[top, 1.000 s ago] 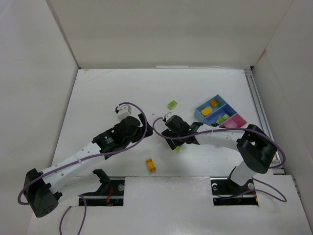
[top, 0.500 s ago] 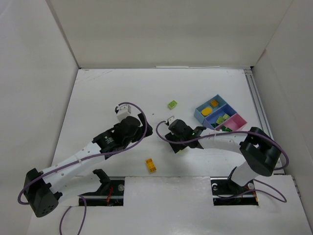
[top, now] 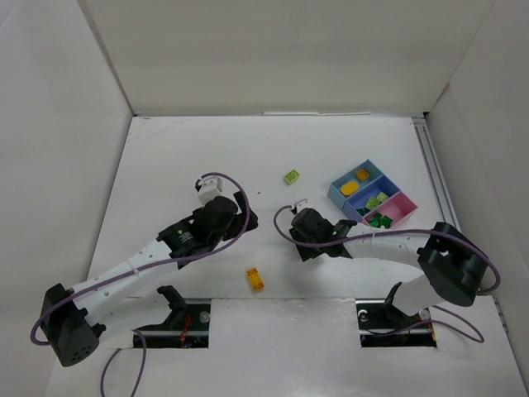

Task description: Sort the legos into containers by color

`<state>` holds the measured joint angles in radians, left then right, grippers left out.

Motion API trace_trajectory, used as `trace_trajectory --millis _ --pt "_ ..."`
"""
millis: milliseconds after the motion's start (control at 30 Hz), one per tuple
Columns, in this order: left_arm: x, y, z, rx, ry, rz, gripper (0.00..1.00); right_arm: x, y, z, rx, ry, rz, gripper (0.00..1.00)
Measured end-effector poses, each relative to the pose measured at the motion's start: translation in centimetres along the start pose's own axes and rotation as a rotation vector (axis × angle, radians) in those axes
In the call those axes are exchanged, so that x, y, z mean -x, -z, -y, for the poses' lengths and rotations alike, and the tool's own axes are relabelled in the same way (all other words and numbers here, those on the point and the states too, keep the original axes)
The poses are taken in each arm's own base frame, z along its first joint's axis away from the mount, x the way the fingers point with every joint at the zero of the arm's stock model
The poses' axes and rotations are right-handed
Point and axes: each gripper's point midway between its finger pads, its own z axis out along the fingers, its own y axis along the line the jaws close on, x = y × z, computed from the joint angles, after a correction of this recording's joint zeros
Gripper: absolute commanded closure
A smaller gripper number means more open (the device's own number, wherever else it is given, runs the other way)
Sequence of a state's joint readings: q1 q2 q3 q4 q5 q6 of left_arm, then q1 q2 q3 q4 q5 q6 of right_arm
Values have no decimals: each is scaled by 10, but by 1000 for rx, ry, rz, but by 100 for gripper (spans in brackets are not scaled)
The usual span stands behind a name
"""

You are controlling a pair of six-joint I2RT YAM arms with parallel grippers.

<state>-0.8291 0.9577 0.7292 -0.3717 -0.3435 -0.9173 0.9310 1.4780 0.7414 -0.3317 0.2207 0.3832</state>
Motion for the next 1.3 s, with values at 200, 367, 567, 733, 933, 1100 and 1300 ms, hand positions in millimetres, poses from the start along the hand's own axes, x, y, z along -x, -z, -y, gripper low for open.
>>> trace_trajectory --millis 200,367,567,733,933,1100,1300 --pt "-3 -4 -3 15 -27 -12 0 -1 2 2 -12 -27 1 65" --pt "-3 -12 2 27 -67 -16 0 -7 17 13 -57 -45 -20 67" --pt "20 -36 40 5 -156 15 0 40 50 51 -111 -166 97 70" --pt "45 -79 64 -13 -227 7 0 75 81 131 -249 -336 218 70" --pt "46 -137 74 -26 -350 -72 0 88 99 199 -381 -450 258 67" --pt "39 -174 94 -73 -483 -127 0 83 91 223 -412 -469 210 59" --pt "31 -200 105 -126 -609 -167 2 77 75 228 -402 -456 155 23"
